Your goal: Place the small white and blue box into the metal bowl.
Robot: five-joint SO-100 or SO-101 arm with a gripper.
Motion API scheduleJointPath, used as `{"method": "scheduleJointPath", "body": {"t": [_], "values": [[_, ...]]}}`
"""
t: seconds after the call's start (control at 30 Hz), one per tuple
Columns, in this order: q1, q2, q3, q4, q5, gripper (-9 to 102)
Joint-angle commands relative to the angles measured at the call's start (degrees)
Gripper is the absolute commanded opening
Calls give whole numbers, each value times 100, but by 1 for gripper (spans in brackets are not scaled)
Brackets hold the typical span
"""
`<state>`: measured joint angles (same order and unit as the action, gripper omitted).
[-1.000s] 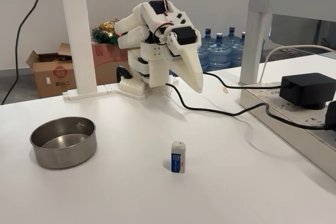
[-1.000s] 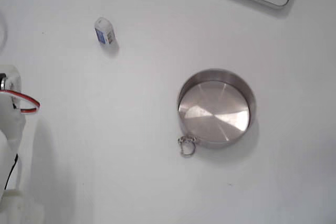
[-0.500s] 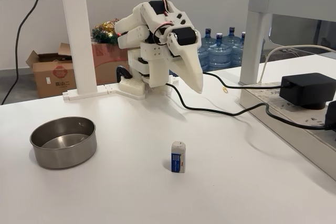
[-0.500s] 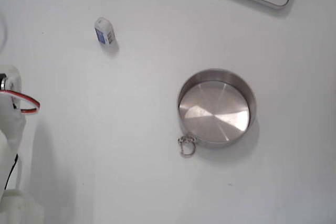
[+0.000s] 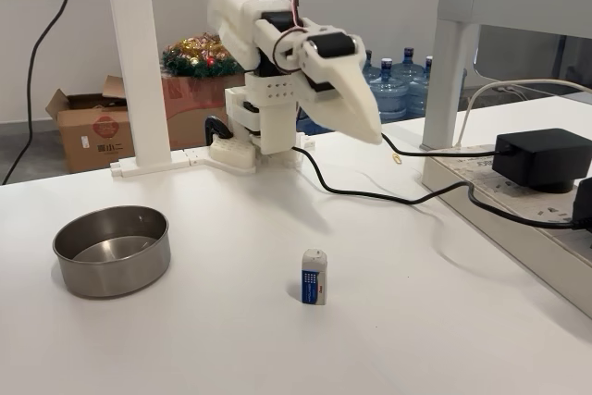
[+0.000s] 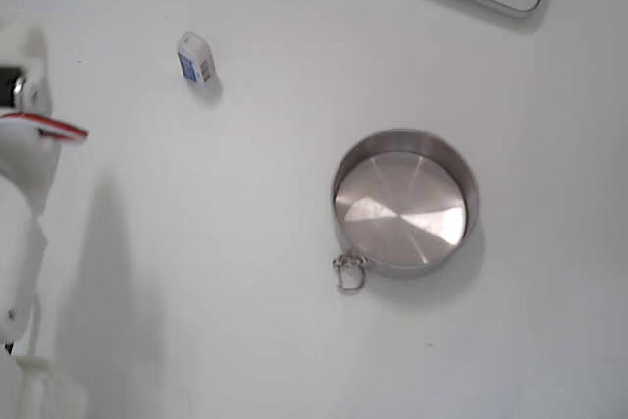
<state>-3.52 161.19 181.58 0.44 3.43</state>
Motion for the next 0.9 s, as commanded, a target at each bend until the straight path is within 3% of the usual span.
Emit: {"method": "scheduleJointPath", "body": {"t": [0.0,0.17,0.4,0.67,0.87], "values": [[220,-1274,281,-1705,18,-4],[896,-2531,272,-3305,677,-4],[1714,-4148,272,-4904,4298,-4],[1696,-5353,264,-5370,7427,-4],[1731,-6319,0,-5370,8385,-4]]}}
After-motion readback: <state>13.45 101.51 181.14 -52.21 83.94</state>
